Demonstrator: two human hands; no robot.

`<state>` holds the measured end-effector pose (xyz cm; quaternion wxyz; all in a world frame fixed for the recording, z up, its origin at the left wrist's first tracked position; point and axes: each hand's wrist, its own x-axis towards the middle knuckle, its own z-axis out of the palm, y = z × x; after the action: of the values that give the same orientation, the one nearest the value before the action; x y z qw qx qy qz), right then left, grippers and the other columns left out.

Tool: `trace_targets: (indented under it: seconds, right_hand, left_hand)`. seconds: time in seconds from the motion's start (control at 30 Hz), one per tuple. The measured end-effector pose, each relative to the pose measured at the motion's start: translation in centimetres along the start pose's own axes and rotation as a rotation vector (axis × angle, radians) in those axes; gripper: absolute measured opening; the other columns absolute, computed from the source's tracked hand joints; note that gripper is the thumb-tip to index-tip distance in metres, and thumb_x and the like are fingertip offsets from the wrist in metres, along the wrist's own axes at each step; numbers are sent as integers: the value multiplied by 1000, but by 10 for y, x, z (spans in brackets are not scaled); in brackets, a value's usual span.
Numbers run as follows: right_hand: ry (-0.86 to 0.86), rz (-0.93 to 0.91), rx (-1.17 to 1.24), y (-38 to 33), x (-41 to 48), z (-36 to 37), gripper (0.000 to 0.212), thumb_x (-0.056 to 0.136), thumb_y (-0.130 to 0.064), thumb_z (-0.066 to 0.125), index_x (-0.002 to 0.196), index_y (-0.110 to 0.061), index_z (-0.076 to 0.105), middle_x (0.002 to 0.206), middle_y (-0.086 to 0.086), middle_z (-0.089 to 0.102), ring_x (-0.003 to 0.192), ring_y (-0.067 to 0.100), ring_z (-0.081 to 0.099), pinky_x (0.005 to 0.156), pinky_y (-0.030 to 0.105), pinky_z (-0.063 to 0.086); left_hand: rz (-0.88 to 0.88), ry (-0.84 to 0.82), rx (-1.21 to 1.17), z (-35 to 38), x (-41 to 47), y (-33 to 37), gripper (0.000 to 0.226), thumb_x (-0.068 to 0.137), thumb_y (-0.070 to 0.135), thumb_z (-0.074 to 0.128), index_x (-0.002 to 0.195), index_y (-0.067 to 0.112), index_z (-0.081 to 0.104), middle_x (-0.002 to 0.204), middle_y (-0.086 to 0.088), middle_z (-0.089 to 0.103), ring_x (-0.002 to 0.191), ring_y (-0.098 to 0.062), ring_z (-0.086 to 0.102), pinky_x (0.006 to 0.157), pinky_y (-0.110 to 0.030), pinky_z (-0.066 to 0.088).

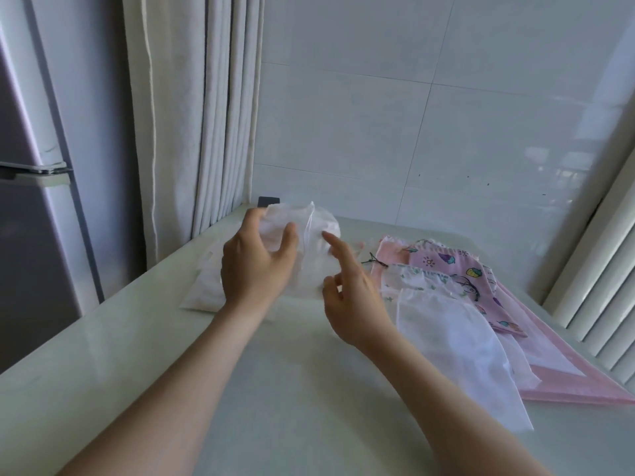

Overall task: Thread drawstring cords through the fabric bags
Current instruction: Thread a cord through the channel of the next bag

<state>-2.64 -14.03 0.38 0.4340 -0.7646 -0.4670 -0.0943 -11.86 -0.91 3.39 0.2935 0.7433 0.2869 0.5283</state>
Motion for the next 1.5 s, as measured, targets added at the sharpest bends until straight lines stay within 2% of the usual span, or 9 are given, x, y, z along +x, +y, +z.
trace_targets:
  seconds: [0.13,0.27,0.4,0.57,0.77,0.93,1.07,1.27,1.5]
  right_hand:
    - [-238,-96,-112,3,-2,14,78,95,-7,50,162,-37,23,142,5,56,101,9,63,95,31,47]
    - [-306,-71,-262,8,-4,21,60,97,-19,53,153,-34,41,140,-1,57,126,25,56,107,46,45]
    - [-293,-44,-393,7,-5,20,51,99,-20,50,148,-31,49,142,-3,57,133,25,49,109,44,37]
    - [-202,-48,-529,6,-6,8,55,95,-10,48,146,-28,50,132,-1,61,123,27,53,100,42,37]
    - [-51,68,-832,16,-10,-19,45,79,-2,54,121,-17,61,112,8,65,109,35,56,87,42,40]
    - [-23,165,-890,28,-10,-45,26,83,-11,62,109,-14,63,103,7,68,97,34,61,76,39,42]
    - [-8,194,-799,28,-13,-61,27,92,-24,68,117,-14,62,112,7,66,105,34,62,76,38,44]
    - [-116,417,-811,31,-19,-78,29,90,-7,50,119,-14,51,111,10,53,101,37,63,70,37,39]
    - [93,247,-781,28,-15,-77,15,86,-6,53,100,-9,57,112,13,54,74,38,57,57,37,35]
  left_hand:
    - [-85,53,244,-2,11,-20,41,100,33,63,137,16,54,129,-11,67,116,-38,62,85,-42,48]
    - [-171,-61,579,-1,14,-40,59,89,16,70,139,11,40,140,-21,47,123,-45,47,96,-49,40]
    - [21,-77,565,6,9,-43,59,73,-7,65,127,11,49,132,-20,43,117,-43,42,87,-47,35]
    - [282,-286,517,17,-3,-35,27,94,18,55,121,20,58,125,-8,47,114,-34,42,86,-40,33]
    - [208,-520,789,27,-16,-39,27,97,38,54,117,19,56,124,-7,39,117,-34,37,89,-42,34]
    - [457,-487,504,28,-21,-31,22,95,31,58,112,24,68,121,0,47,114,-28,39,95,-40,38]
    - [612,-669,290,32,-30,-26,17,94,21,60,106,24,72,113,5,51,110,-18,45,98,-33,41]
    - [411,-812,121,36,-37,-22,19,94,18,56,98,27,73,91,14,67,85,-5,58,78,-27,50]
    - [297,-806,9,35,-43,-14,12,93,22,65,92,29,74,75,14,67,70,-7,60,66,-19,48]
